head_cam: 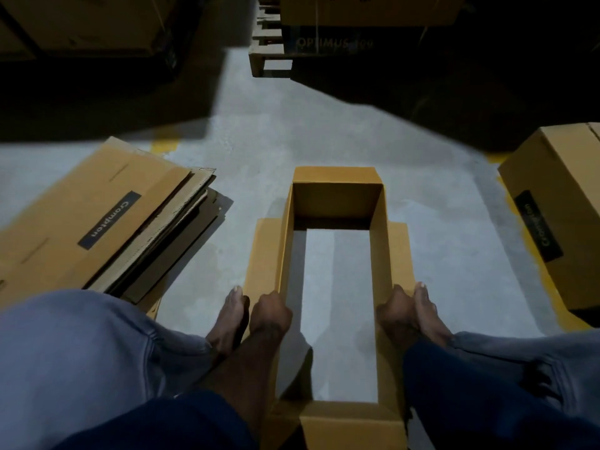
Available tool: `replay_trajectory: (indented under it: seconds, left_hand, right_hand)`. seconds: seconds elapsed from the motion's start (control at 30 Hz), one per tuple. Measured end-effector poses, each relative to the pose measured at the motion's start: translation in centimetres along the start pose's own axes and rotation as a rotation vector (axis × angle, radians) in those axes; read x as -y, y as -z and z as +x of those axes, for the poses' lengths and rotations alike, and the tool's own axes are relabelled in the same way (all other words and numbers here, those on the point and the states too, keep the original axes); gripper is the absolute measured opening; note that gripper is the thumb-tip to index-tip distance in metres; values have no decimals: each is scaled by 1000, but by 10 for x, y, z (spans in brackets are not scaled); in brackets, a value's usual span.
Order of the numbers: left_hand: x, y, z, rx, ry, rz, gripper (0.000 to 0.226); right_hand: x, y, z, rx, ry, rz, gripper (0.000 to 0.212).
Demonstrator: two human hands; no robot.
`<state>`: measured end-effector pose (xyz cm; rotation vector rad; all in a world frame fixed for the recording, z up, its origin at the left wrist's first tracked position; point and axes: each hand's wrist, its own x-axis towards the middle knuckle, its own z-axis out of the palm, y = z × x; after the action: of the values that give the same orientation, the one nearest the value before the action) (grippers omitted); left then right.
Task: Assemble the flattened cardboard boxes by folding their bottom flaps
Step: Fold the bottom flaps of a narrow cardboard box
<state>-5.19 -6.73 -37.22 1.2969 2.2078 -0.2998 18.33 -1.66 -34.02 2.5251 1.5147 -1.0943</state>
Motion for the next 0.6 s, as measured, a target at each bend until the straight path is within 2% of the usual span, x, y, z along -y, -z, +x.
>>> replay_trajectory:
  seconds: [0.1, 0.23, 0.3, 0.37, 0.47, 0.53, 0.6]
  left_hand:
    - [-16, 17, 23, -104, -18, -75, 20]
    - [-36, 64, 77, -226, -63, -206, 29]
    - [-42, 87, 109, -215, -95, -351, 32]
    - [-45, 105, 133, -175, -155, -489, 37]
    - [-44, 105, 141, -99, -227, -537, 49]
    - [-40, 87, 132, -138, -142, -562, 51]
    - [-35, 61, 112, -201, 51, -595, 51]
  right_hand:
    - [7, -17, 24, -62, 20, 32, 42]
    - [39, -1, 71, -152, 143, 80, 40]
    - [61, 15, 97, -164, 242, 138, 39]
    - [74, 26, 120, -95, 287, 208, 46]
    - [74, 29, 126, 4, 218, 234, 59]
    - [58, 22, 119, -30, 99, 307, 64]
    - [35, 9, 110, -54, -52, 417, 67]
